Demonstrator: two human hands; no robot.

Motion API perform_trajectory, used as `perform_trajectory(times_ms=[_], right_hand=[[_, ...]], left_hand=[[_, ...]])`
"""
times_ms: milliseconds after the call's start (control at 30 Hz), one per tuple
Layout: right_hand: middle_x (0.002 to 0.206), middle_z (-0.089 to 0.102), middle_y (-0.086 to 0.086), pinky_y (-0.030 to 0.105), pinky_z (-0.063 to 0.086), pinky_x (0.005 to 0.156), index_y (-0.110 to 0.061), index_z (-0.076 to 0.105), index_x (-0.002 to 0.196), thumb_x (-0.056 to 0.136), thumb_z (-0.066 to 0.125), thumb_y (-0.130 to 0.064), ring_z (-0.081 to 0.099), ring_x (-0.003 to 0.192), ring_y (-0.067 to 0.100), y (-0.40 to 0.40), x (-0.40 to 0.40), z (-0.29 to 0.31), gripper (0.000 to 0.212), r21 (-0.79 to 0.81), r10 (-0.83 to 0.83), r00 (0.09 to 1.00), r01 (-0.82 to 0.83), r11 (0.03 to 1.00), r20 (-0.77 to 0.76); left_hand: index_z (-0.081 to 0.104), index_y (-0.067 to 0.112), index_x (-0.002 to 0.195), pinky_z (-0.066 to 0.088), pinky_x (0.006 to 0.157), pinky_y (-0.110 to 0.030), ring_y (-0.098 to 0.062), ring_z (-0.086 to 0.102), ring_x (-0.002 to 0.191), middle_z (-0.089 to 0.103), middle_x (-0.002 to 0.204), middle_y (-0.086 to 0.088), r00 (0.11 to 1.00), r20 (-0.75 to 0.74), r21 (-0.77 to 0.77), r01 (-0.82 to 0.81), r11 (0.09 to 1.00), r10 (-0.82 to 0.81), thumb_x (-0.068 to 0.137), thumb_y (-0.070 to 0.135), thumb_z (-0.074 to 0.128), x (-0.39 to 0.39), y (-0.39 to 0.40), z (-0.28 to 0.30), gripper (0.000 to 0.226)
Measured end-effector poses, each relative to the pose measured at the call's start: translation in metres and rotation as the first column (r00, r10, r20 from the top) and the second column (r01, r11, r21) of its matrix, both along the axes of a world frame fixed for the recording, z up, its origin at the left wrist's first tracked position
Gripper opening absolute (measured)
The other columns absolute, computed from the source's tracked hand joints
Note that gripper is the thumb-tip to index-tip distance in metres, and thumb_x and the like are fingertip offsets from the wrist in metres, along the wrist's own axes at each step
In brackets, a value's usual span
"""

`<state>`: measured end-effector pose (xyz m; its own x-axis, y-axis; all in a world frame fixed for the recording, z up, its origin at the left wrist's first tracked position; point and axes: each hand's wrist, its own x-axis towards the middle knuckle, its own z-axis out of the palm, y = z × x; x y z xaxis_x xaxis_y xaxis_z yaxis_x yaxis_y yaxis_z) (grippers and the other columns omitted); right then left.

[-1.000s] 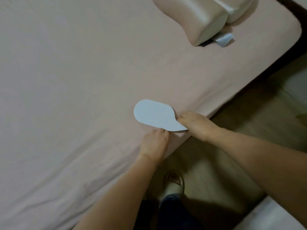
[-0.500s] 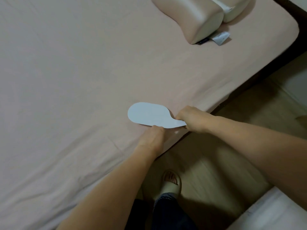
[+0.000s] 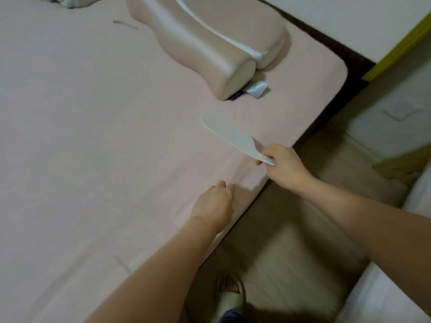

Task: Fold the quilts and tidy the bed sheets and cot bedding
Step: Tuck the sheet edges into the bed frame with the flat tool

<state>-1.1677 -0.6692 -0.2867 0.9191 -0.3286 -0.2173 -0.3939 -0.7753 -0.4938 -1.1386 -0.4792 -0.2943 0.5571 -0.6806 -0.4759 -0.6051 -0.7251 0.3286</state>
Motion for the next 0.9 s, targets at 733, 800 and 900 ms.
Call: perform_trajectory(times_ms=[733,800,900], right_hand=[[0.078,0.049,0.003,0.031,0.047,0.068,-0.015,0.048,0.072,0.085,0.050,0.006,0.058,0.081,0.027,-0.175,0.069,-0.031,0.024,-0.056,0.445,0.841,-0.483,0.874,-0.307],[0.083,0.050,0.004,0.030,0.045,0.068,-0.015,0.051,0.077,0.087,0.051,0.004,0.057,0.082,0.026,-0.178,0.063,-0.031,0.022,-0.045,0.441,0.849,-0.473,0.880,-0.291],[0.082,0.048,0.003,0.028,0.036,0.064,-0.015,0.051,0.078,0.085,0.048,0.009,0.054,0.080,0.024,-0.176,0.048,-0.030,0.025,-0.049,0.454,0.827,-0.495,0.867,-0.332]], left_hand=[[0.057,-0.003,0.113,0.047,0.076,-0.031,-0.031,0.059,0.090,0.060,0.097,-0.017,0.959,-0.145,0.012,-0.245,0.970,0.244,0.095,0.006,0.049,0.048,-0.225,-0.034,0.022],[0.058,-0.002,0.110,0.042,0.072,-0.027,-0.029,0.057,0.090,0.060,0.097,-0.014,0.982,-0.096,0.024,-0.162,0.987,0.164,0.092,0.002,0.053,0.044,-0.225,-0.034,0.019],[0.057,0.004,0.112,0.046,0.085,-0.034,-0.030,0.057,0.103,0.059,0.114,-0.014,0.997,-0.040,0.106,-0.064,0.992,0.068,0.095,0.003,0.047,0.024,-0.222,-0.043,0.020]])
